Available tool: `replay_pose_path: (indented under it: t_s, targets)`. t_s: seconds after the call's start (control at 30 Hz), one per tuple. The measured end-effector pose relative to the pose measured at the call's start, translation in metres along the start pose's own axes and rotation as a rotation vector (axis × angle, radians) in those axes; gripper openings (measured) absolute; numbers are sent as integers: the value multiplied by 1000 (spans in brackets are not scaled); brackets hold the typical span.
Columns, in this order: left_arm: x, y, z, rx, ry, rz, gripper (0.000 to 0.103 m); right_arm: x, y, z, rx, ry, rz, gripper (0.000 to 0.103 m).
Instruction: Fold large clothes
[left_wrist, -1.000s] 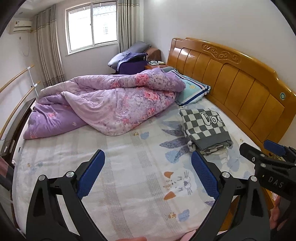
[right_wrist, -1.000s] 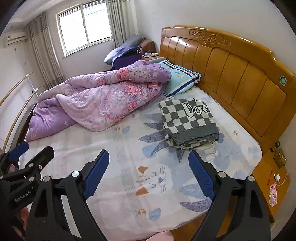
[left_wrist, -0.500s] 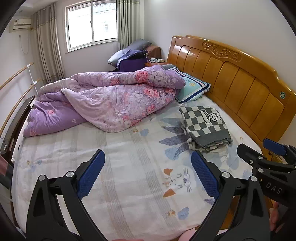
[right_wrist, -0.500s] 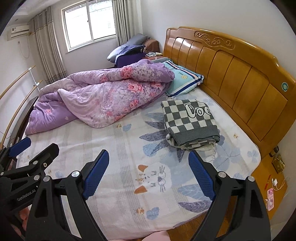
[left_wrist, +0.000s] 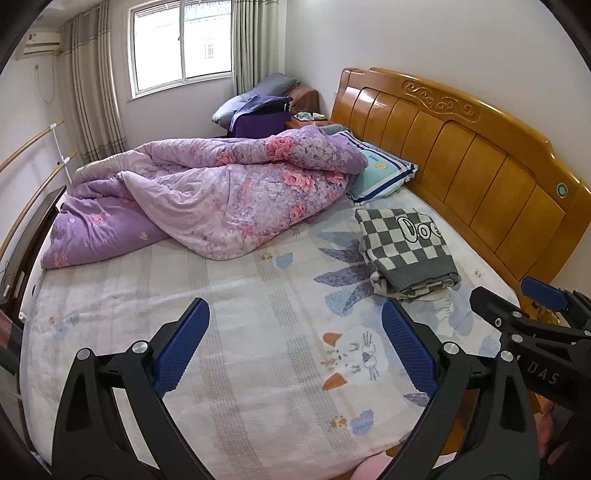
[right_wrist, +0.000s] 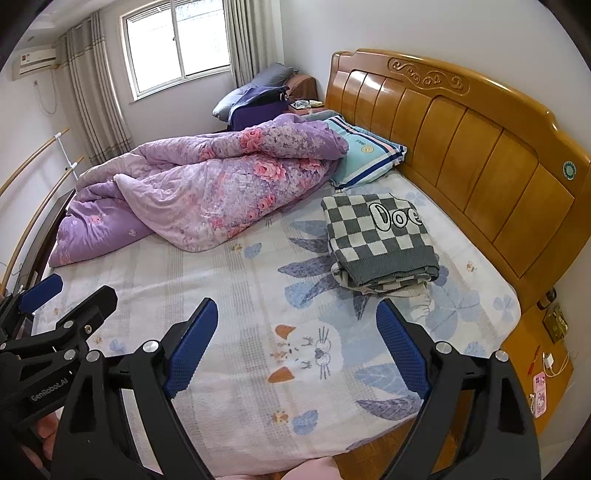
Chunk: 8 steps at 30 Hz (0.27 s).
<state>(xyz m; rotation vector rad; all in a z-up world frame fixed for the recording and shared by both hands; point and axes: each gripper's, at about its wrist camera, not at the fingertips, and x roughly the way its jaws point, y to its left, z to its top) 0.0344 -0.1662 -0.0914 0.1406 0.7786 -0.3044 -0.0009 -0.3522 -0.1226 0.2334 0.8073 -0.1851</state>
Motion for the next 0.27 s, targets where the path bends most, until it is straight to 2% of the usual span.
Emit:
replay_pose_path:
  t_s: [0.27]
  targets:
    - [7,-2,-1,0,21,0,95,9,-5,6,3,17,9,84]
